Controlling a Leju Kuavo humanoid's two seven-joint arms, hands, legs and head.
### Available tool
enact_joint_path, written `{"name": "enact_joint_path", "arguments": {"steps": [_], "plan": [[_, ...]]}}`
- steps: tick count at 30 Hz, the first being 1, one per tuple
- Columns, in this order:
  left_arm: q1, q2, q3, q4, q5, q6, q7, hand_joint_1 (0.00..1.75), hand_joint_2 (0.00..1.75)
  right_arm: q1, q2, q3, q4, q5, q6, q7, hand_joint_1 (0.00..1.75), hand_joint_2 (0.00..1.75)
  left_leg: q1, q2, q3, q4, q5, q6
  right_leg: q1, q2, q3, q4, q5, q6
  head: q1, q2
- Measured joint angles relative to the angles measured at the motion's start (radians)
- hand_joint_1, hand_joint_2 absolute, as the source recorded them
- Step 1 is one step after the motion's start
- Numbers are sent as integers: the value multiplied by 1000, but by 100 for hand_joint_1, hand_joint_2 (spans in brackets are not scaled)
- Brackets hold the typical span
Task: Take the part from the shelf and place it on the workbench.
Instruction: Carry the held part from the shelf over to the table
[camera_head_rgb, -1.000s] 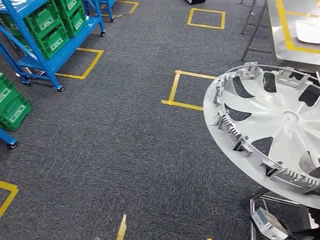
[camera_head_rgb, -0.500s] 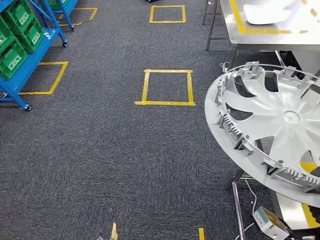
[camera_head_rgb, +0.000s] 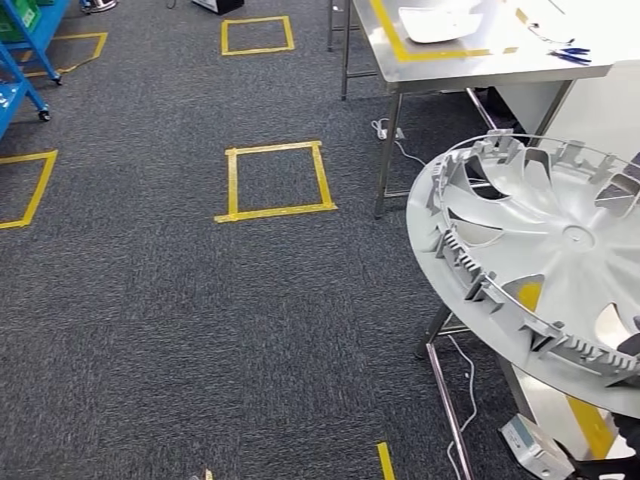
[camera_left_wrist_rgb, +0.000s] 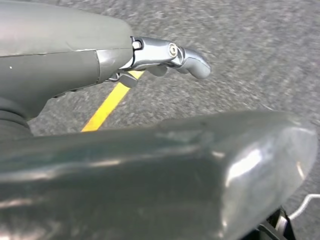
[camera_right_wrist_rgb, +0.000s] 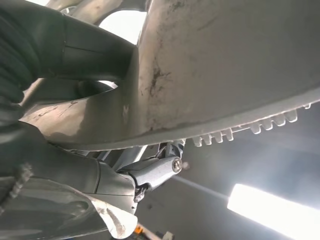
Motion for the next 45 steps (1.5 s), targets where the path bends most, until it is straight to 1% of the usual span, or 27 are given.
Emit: {"name": "enact_joint_path", "arguments": {"steps": [1, 2, 4, 5, 7, 8, 10, 12, 13, 15, 17, 19, 20, 21, 23, 24, 25, 27, 28, 29, 32, 38, 39, 41, 42, 43, 45], "plan": [[2, 0, 0, 0, 0, 0, 0, 0, 0, -1, 0, 0, 0, 0, 0, 0, 175, 175, -1, 14, 1, -2, 0, 2, 1, -33, -30, 59, -31, 5, 1, 0], [4, 0, 0, 0, 0, 0, 0, 0, 0, -2, 0, 0, 1, 0, 0, 0, 175, 175, -1, 30, 1, -2, -1, 2, -2, -49, -63, 125, -60, 10, 2, 0], [6, -1, 0, 0, 0, 0, 1, 0, 0, -1, 0, 0, 3, 0, 0, 0, 175, 175, 0, 61, 2, -1, -4, -1, -9, -62, -99, 196, -78, 20, 2, 0], [6, -1, 0, 0, 0, 0, 1, 0, 0, 0, 0, 0, 4, 0, 0, 0, 175, 175, 1, 76, 4, -1, -7, -4, -13, -69, -88, 174, -58, 26, 2, 0], [5, -1, 0, 0, 0, 0, 1, 0, 0, 0, 0, 0, 7, 1, 0, 0, 175, 175, 4, 101, 11, 2, -15, -15, -20, -106, -18, 46, 0, 36, 3, 0], [5, 0, 0, 0, 0, 0, 1, 0, 0, -1, 0, 0, 7, 1, 0, 0, 175, 175, 3, 112, 14, 5, -21, -22, -21, -125, 19, -16, 20, 35, 3, 0], [4, 2, 0, 0, -1, 0, 2, 0, 0, -1, 0, 0, 9, 2, 0, 0, 175, 175, -1, 130, 21, 10, -29, -35, -16, -141, 51, -68, 26, 22, 0, 0], [1, 0, 0, 0, -2, 0, 3, 0, 0, 0, 0, -1, 10, 2, 0, 0, 175, 175, 0, 149, 27, 9, -34, -44, -11, -116, 51, -67, 25, 2, -4, 0], [-2, -1, 0, -1, -2, 0, 3, 0, 0, 1, 0, -2, 10, 2, 0, 0, 175, 175, 4, 144, 29, 15, -41, -49, -11, -104, 51, -67, 26, -5, -5, 0], [-5, -2, 0, -2, -2, 0, 4, 0, 0, -1, 1, -2, 10, 2, 0, 0, 175, 175, 10, 97, 8, 72, -82, -55, -11, -82, 54, -69, 27, -19, -8, 0], [-3, -2, 0, -2, -2, 0, 4, 0, 0, -2, 2, -2, 10, 2, 0, 0, 175, 175, 10, 43, -59, 213, -147, -52, -7, -57, 55, -69, 27, -27, -13, 0], [3, -3, -1, -2, -2, 0, 4, 0, 0, -2, 2, -2, 10, 2, 0, 0, 175, 175, 5, 26, -120, 318, -170, -43, -1, -26, 57, -69, 26, -32, -15, 0], [5, -3, -1, -2, -2, 0, 4, 0, 0, -1, 2, -3, 11, 2, 0, 0, 175, 175, 1, 23, -126, 315, -151, -36, 2, -11, 58, -69, 26, -33, -14, 0], [5, -3, -2, -2, -2, -1, 4, 0, 0, -1, 2, -3, 11, 2, 0, 0, 175, 175, -4, 16, -114, 272, -114, -27, 3, 5, 60, -69, 26, -33, -14, 0], [5, 1, -2, -2, -2, -1, 4, 0, 0, -2, 2, -3, 12, 3, 0, 0, 175, 175, -14, -29, -62, 133, -34, -6, 4, 33, 62, -69, 26, -33, -14, 0], [5, 5, -2, -2, -2, -1, 5, 0, 0, -2, 2, -3, 13, 3, 0, 0, 175, 175, -17, -52, -39, 76, -12, 1, 3, 46, 61, -69, 27, -31, -14, 0], [4, 7, -2, -2, -2, -1, 5, 0, 0, -2, 2, -3, 14, 4, 0, 0, 175, 175, -19, -68, -26, 42, -4, 7, 1, 58, 58, -69, 28, -28, -14, 0], [1, 9, -2, -2, -3, -1, 6, 0, 0, -2, 2, -3, 16, 7, 0, 0, 175, 175, -20, -59, -18, 24, -6, 10, -3, 83, 50, -72, 32, -17, -15, 0], [-2, 8, -2, -2, -3, -1, 7, 0, 0, -1, 2, -4, 16, 9, 0, 0, 175, 175, -19, -46, -14, 15, -2, 10, -3, 78, 44, -70, 31, -13, -15, 0], [-4, 7, -2, -2, -3, -2, 7, 0, 0, -2, 2, -4, 16, 11, 0, 0, 175, 175, -17, -32, -9, 4, 3, 10, 0, 55, 35, -57, 22, -9, -13, 0], [-5, 2, -1, -2, -4, -4, 7, 0, 0, -9, 2, -4, 18, 13, 0, 0, 175, 175, -14, 6, -1, -15, 10, 13, 3, -39, -21, 56, -46, -1, -6, 0], [-2, 0, -2, -2, -4, -5, 7, 0, 0, -8, 3, -3, 19, 14, 0, 0, 175, 175, -13, 35, -1, -14, 6, 13, -3, -57, -72, 157, -88, 11, -5, 0], [-1, -2, -2, -2, -4, -5, 7, 0, 0, -7, 3, -4, 21, 14, 0, 0, 175, 175, -9, 56, 3, -13, 1, 7, -9, -68, -57, 133, -66, 21, -5, 0], [-1, -3, -2, -2, -4, -5, 7, 0, 0, -7, 3, -4, 24, 15, 0, 0, 175, 175, -7, 101, 12, -2, -15, -13, -15, -122, 9, 21, -13, 35, -2, 0], [-2, -3, -2, -2, -4, -5, 7, 0, 0, -7, 3, -4, 25, 16, 0, 0, 175, 175, -7, 119, 17, 4, -23, -23, -16, -142, 48, -48, 14, 33, -2, 0], [-2, -2, -2, -3, -3, -5, 7, 0, 0, -8, 3, -4, 26, 16, 0, 0, 175, 175, -10, 129, 20, 8, -28, -29, -14, -149, 60, -68, 14, 25, -2, 0], [-5, -5, -2, -3, -4, -5, 8, 0, 0, -6, 3, -5, 26, 17, 0, 0, 175, 175, -8, 143, 26, 10, -35, -37, -15, -122, 60, -67, 15, 6, -6, 0]]}}
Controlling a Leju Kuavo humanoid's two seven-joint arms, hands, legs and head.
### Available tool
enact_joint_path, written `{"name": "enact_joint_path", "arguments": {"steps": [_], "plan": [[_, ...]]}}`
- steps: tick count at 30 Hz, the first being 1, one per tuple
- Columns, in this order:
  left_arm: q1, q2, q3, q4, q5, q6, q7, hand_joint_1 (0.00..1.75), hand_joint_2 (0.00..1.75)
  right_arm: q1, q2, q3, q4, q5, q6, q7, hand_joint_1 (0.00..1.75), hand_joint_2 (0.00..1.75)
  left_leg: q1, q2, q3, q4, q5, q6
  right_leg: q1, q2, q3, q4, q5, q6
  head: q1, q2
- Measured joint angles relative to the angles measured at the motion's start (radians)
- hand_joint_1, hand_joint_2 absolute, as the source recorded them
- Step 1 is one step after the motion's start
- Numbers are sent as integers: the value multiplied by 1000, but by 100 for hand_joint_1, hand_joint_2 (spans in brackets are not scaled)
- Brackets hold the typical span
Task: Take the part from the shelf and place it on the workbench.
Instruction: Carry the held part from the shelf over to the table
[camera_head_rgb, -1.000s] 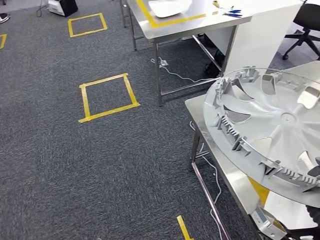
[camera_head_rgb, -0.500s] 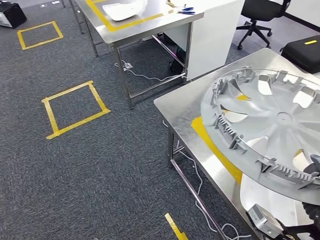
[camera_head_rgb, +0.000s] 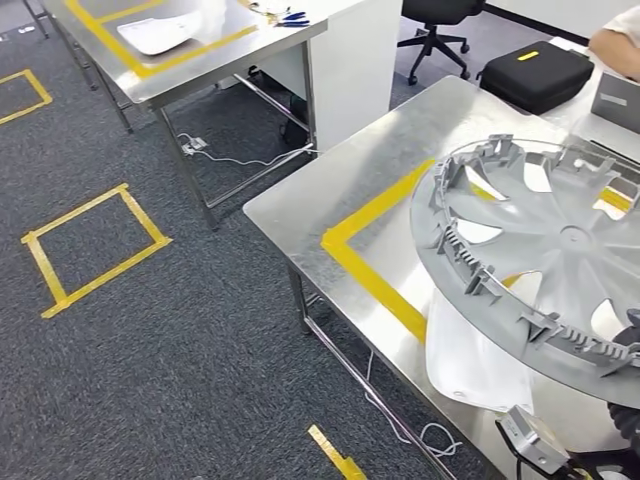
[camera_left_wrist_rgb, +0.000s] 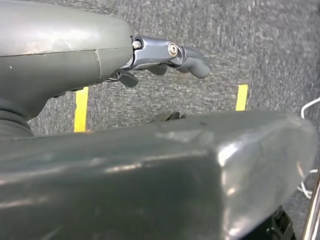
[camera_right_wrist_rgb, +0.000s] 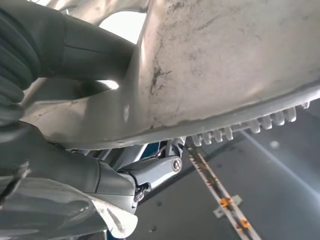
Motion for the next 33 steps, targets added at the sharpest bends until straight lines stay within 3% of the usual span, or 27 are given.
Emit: {"name": "enact_joint_path", "arguments": {"steps": [2, 4, 6, 7, 8, 9, 11, 13, 15, 16, 17, 19, 21, 22, 23, 26, 28, 30, 31, 33], "plan": [[-2, -1, 0, 0, 0, 0, 0, 0, 0, -1, 0, 0, 0, 1, 0, 0, 175, 175, 7, -38, -10, 36, -32, -8, -1, 24, 1, -1, 2, -13, -3, 0], [-1, -2, 0, 0, 0, 0, 0, 0, 0, -3, 1, -1, -1, 2, 0, 0, 175, 175, 11, -96, -63, 153, -94, -11, 0, 49, 2, -2, 2, -22, -7, 0], [5, -3, 0, 0, 0, 0, 0, 0, 0, -3, 2, -1, 0, 2, 0, 0, 175, 175, 11, -114, -132, 285, -137, -8, 4, 79, 2, -1, 3, -26, -8, 0], [7, -3, -1, 0, 0, 0, 0, 0, 0, -2, 2, -1, 0, 3, 0, 0, 175, 175, 9, -116, -149, 308, -130, -4, 6, 95, 3, -1, 3, -27, -7, 0], [8, -3, -1, 0, 1, 0, 0, 0, 0, -2, 2, -1, 0, 3, 0, 0, 175, 175, 8, -120, -149, 291, -102, 3, 9, 111, 4, -1, 3, -28, -7, 0], [8, -3, -1, 0, 1, 0, 0, 0, 0, -2, 2, -1, 0, 4, 0, 0, 175, 175, 4, -130, -131, 237, -60, 12, 10, 126, 5, -1, 4, -29, -7, 0], [8, 0, -1, 0, 1, 0, 0, 0, 0, -2, 2, -1, 0, 4, 0, 0, 175, 175, -1, -178, -79, 99, 11, 33, 11, 152, 5, -1, 5, -28, -6, 0], [9, 4, -1, 0, 1, 0, 0, 0, 0, -1, 2, -1, 0, 5, 0, 0, 175, 175, -5, -209, -49, 29, 28, 45, 7, 176, -1, -1, 8, -22, -8, 0], [6, 4, 0, 0, 2, 1, 1, 0, 0, 0, 2, -1, 0, 6, 0, 0, 175, 175, -5, -191, -42, 13, 27, 47, 4, 196, -10, -3, 13, -10, -10, 0], [4, 3, 0, -1, 1, 1, 1, 0, 0, 1, 2, -1, 0, 7, 0, 0, 175, 175, -2, -178, -38, 3, 31, 46, 5, 184, -16, 1, 10, -5, -9, 0], [2, 1, 0, -1, 1, 1, 1, 0, 0, 0, 2, -1, 0, 7, 0, 0, 175, 175, 0, -165, -34, -7, 36, 46, 8, 159, -27, 17, -2, -1, -6, 0], [3, -1, 0, -2, 2, 1, 1, 0, 0, -3, 3, 0, 0, 7, 0, 1, 175, 175, 3, -136, -30, -20, 42, 46, 10, 92, -72, 107, -56, 6, -1, 0], [8, -3, 0, -2, 3, 1, 1, 0, 0, -3, 3, 0, 1, 9, 0, 4, 175, 175, 2, -104, -31, -20, 41, 46, 6, 65, -126, 223, -107, 16, 2, 0], [10, -4, 0, -2, 3, 2, 1, 0, 0, -2, 3, 0, 2, 11, 0, 5, 175, 175, 3, -88, -30, -20, 40, 44, 3, 60, -138, 250, -110, 21, 2, 0], [10, -5, 0, -2, 3, 2, 1, 0, 0, 0, 3, 0, 2, 12, 0, 6, 175, 175, 4, -73, -30, -20, 38, 42, 1, 56, -132, 243, -97, 26, 2, 0], [7, -7, 0, -2, 4, 3, 1, 0, 0, 0, 3, 0, 3, 14, 0, 10, 175, 175, 8, -38, -29, -7, 27, 25, -5, 10, -29, 64, -21, 38, 3, 0], [7, -4, 1, -4, 4, 5, 2, 0, 0, 1, 3, 0, 4, 16, 0, 15, 175, 175, 5, -21, -28, 5, 19, 10, -2, -9, 11, -2, -8, 27, 2, 0], [6, -3, 0, -6, 4, 6, 2, 0, 0, 4, 3, -1, 4, 18, 0, 19, 175, 175, 4, -5, -24, 8, 16, 2, 0, 11, 9, -1, -8, 8, 1, 0], [4, -4, 0, -7, 4, 6, 2, 0, 0, 5, 3, -1, 4, 19, 0, 21, 175, 175, 7, -9, -21, 11, 12, -3, 0, 22, 8, -1, -7, 1, 0, 0], [4, -3, 1, -8, 5, 8, 2, 0, 0, 5, 3, -1, 4, 20, 0, 25, 175, 175, 12, -52, -35, 53, -26, -11, -2, 42, 8, -2, -4, -10, -2, 0]]}}
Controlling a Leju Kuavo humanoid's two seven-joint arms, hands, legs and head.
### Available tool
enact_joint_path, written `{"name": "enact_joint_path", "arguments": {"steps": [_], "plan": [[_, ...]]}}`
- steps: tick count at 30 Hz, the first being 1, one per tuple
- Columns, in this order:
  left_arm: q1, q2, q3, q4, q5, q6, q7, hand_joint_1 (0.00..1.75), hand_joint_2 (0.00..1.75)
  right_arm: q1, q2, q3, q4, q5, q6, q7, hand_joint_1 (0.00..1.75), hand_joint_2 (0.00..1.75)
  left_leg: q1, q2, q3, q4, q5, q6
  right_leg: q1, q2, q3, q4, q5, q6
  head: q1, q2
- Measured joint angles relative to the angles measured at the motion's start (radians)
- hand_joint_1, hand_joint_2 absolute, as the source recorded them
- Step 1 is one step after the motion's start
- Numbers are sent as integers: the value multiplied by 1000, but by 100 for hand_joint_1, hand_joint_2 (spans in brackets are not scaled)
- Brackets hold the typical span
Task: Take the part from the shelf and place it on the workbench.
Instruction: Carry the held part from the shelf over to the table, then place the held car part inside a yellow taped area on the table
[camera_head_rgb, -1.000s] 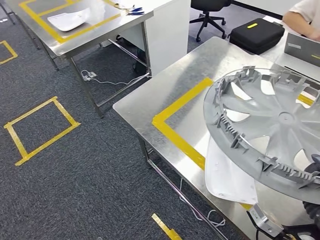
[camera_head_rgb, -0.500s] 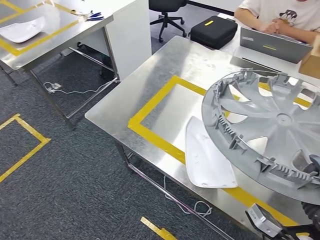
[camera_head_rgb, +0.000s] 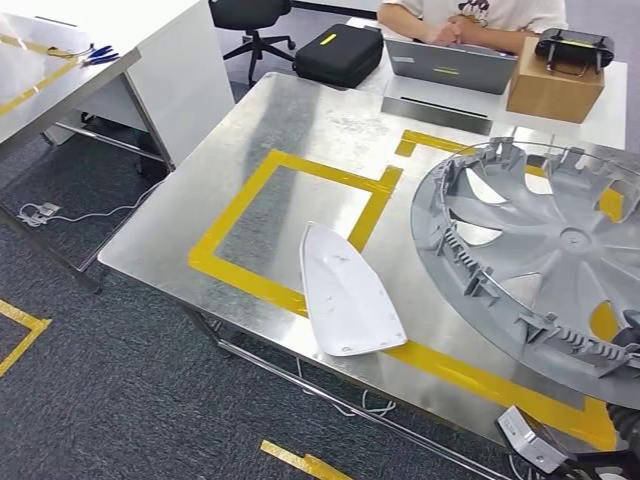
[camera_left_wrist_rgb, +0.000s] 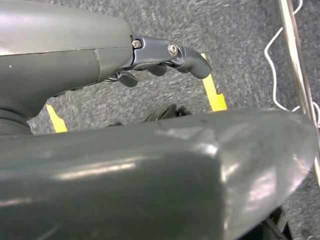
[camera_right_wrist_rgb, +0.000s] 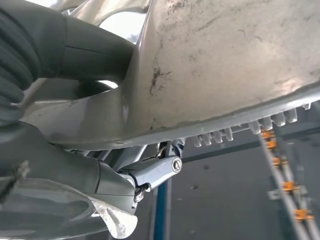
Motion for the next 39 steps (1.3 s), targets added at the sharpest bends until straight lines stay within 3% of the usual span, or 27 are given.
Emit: {"name": "enact_joint_path", "arguments": {"steps": [2, 3, 4, 5, 6, 9, 11, 13, 15, 18, 19, 20, 21, 23, 25, 26, 28, 31, 36, 39], "plan": [[4, 0, 0, -1, 2, 1, 0, 0, 0, -1, 0, 0, 0, 1, 0, 4, 175, 175, 2, -50, -54, 125, -69, -3, 1, 19, -2, 0, 2, -8, -3, 0], [6, 1, 0, -1, 3, 2, 1, 0, 0, 0, 0, 0, 0, 2, 0, 6, 175, 175, 1, -58, -84, 193, -96, -2, 3, 28, -3, 0, 3, -11, -3, 0], [9, 1, -1, -1, 4, 4, 2, 0, 0, 0, 0, 1, 1, 5, 0, 12, 175, 175, 0, -61, -107, 239, -108, 1, 6, 38, -3, 0, 4, -14, -4, 0], [11, 1, -1, -4, 6, 7, 6, 0, 0, 2, 0, 1, 1, 11, 0, 22, 175, 175, -1, -62, -112, 246, -97, 7, 9, 46, -3, 0, 4, -15, -4, 0], [11, 3, -1, -9, 8, 12, 12, 0, 0, 4, 0, 3, 2, 20, 0, 40, 175, 175, -4, -63, -101, 216, -70, 15, 13, 54, -2, 0, 5, -17, -4, 0], [12, 15, -2, -35, 12, 30, 33, 0, 0, 14, -4, 14, 3, 58, 0, 111, 175, 175, -19, -78, -20, 25, 23, 55, 20, 67, -1, 0, 6, -17, -4, 0], [13, 24, -2, -51, 14, 38, 40, 0, 0, 21, -10, 22, 4, 71, 0, 140, 175, 175, -26, -86, 1, -27, 34, 70, 19, 69, -4, 0, 8, -11, -4, 0], [15, 30, -2, -62, 15, 41, 42, 0, 0, 25, -15, 28, 6, 76, 0, 149, 175, 175, -26, -82, 3, -41, 42, 69, 18, 68, -9, 0, 10, -2, -4, 0], [17, 32, -2, -72, 16, 42, 43, 0, 0, 25, -21, 33, 7, 79, 0, 151, 175, 175, -20, -76, 8, -61, 55, 68, 18, 49, -26, 29, -14, 8, -1, 0], [21, 33, -2, -81, 16, 42, 44, 0, 0, 24, -29, 40, 10, 82, 0, 157, 175, 175, -16, -65, 7, -69, 61, 69, 13, 24, -104, 198, -106, 23, 2, 0], [23, 33, -2, -83, 16, 42, 45, 0, 0, 25, -32, 41, 12, 82, 0, 160, 175, 175, -16, -61, 5, -68, 61, 69, 10, 22, -124, 246, -123, 28, 2, 0], [24, 33, -2, -84, 16, 43, 45, 0, 0, 26, -34, 42, 14, 84, 0, 164, 175, 175, -15, -58, 5, -68, 61, 67, 7, 20, -129, 262, -121, 33, 2, 0], [25, 33, -2, -86, 16, 45, 46, 0, 0, 27, -36, 42, 15, 86, 0, 170, 175, 175, -13, -56, 5, -66, 60, 64, 4, 18, -114, 238, -102, 38, 2, 0], [25, 33, -2, -91, 16, 47, 49, 0, 0, 28, -41, 45, 16, 89, 0, 181, 175, 175, -9, -53, 4, -58, 55, 53, -3, 7, -41, 111, -46, 49, 2, 0], [25, 36, -2, -95, 16, 49, 52, 0, 0, 27, -45, 51, 17, 91, 0, 196, 175, 175, -11, -52, 0, -41, 46, 40, -6, 2, 17, 13, -22, 43, 4, 0], [25, 38, -2, -96, 16, 51, 53, 0, 0, 28, -46, 55, 18, 95, 0, 210, 175, 175, -14, -52, -3, -35, 44, 40, -6, 2, 26, -1, -24, 37, 4, 0], [26, 41, -2, -98, 18, 53, 54, 0, 0, 33, -52, 66, 20, 107, 0, 253, 175, 175, -17, -52, -5, -32, 45, 54, -6, 6, 26, -2, -21, 26, 2, 0], [26, 44, -3, -100, 20, 55, 54, 0, 0, 41, -68, 85, 22, 121, 0, 312, 175, 175, -18, -52, -3, -37, 49, 71, -4, 7, 26, -2, -21, 22, 2, 0], [26, 44, -3, -103, 21, 56, 54, 0, 0, 50, -83, 104, 24, 124, 0, 327, 175, 175, -16, -52, -2, -40, 51, 73, 2, 7, 26, -2, -24, 11, 2, 0], [26, 44, -3, -105, 21, 56, 54, 0, 0, 52, -89, 109, 25, 124, 0, 328, 175, 175, -14, -52, -2, -41, 52, 58, 4, 6, 26, -1, -24, 9, 3, 0]]}}
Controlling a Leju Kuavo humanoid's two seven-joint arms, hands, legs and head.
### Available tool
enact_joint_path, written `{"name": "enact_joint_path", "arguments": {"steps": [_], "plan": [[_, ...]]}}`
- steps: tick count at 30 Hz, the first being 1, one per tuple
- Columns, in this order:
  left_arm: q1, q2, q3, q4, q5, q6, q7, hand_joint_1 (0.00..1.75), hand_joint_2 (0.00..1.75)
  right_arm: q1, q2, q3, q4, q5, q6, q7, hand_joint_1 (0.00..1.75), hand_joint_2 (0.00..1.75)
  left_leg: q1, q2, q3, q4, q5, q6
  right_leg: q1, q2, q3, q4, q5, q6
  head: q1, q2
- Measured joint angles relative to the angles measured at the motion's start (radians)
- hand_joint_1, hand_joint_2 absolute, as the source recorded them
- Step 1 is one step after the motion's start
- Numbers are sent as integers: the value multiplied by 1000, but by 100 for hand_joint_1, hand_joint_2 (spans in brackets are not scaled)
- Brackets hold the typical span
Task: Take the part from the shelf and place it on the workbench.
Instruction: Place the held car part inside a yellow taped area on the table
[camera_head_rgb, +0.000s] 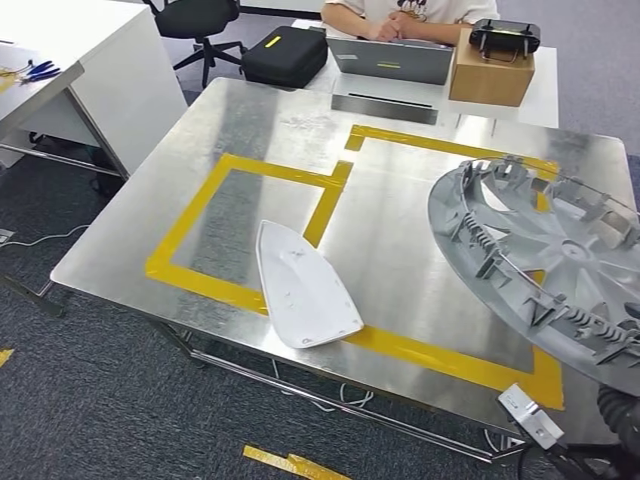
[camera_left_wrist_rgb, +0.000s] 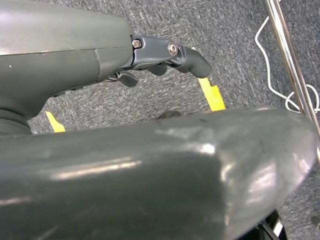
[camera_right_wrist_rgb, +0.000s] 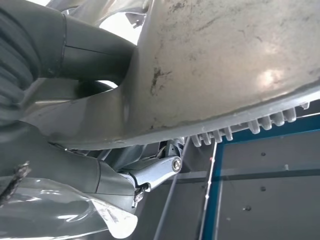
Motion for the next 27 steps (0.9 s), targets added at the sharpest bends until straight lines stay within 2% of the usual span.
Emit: {"name": "enact_joint_path", "arguments": {"steps": [3, 6, 11, 17, 23, 27], "plan": [[0, -1, 0, -1, 0, 0, 0, 0, 0, 0, -5, 2, 1, 0, 0, 0, 175, 175, 4, 0, 0, -2, -1, -29, 2, -1, 0, 1, 0, -1, 0, 0], [0, -2, 0, -2, 0, 0, 0, 0, 0, 0, -9, 5, 1, 0, 0, 0, 175, 175, 4, 0, 0, -3, -1, -39, 2, -1, 0, 1, 0, -1, 1, 0], [0, -2, 0, -3, 4, 2, 1, 0, 0, 1, -22, 17, 5, 23, 0, 61, 175, 175, -1, 0, -2, -1, -2, -39, -3, -1, 0, 0, 1, 0, 1, 0], [0, 0, 0, -7, 11, 6, 12, 0, 0, 8, -95, 73, 38, 35, 10, 229, 175, 175, -2, 0, -4, 4, -4, -36, -4, -1, 0, 0, 2, 2, 1, 0], [3, 5, 0, -21, 22, 17, 30, 0, 0, 24, -186, 142, 93, -20, 151, 390, 175, 175, -3, 0, -5, 5, -4, -34, -5, -1, 0, 0, 3, 3, 1, 0], [9, 12, -1, -34, 24, 26, 41, 0, 0, 33, -227, 174, 121, -23, 206, 436, 175, 175, -3, 0, -5, 6, -4, -34, -5, -1, -1, 0, 3, 3, 0, 0]]}}
